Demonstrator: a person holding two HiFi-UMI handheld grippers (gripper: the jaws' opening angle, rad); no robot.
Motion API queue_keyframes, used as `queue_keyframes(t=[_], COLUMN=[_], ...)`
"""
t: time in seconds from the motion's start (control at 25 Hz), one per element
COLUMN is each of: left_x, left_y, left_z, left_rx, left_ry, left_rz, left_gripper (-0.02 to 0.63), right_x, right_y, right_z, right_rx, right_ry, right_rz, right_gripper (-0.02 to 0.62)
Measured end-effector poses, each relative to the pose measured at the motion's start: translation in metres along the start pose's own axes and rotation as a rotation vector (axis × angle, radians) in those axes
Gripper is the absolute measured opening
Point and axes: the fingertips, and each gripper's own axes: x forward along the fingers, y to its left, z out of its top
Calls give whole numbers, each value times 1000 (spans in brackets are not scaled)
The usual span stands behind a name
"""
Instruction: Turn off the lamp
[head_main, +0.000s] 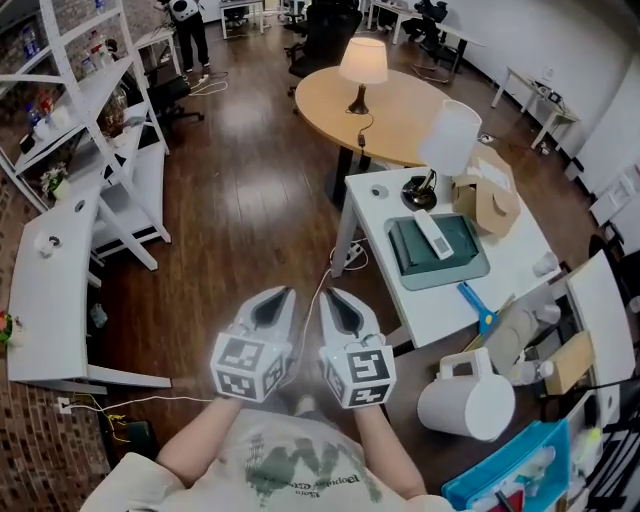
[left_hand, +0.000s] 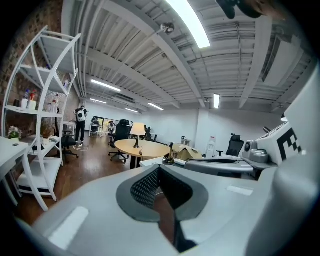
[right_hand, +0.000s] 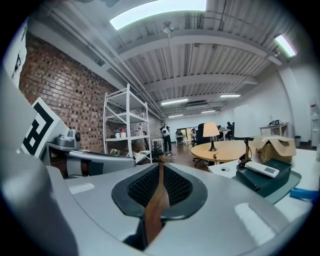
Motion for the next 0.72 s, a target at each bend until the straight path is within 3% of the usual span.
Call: queue_keyframes(t=[0.2,0.72], left_x=[6,35], left_y=[8,21], left_z=[0,-6], left_rx=[-11,-6], left_ry=[11,15], left_rz=[41,56], left_gripper=[0,0], right_x=[4,46], right_y=[-9,-11], right_z=[-10,-12], right_rx=[20,-3], right_ry=[24,28], right_rz=[14,79], right_gripper=[25,28])
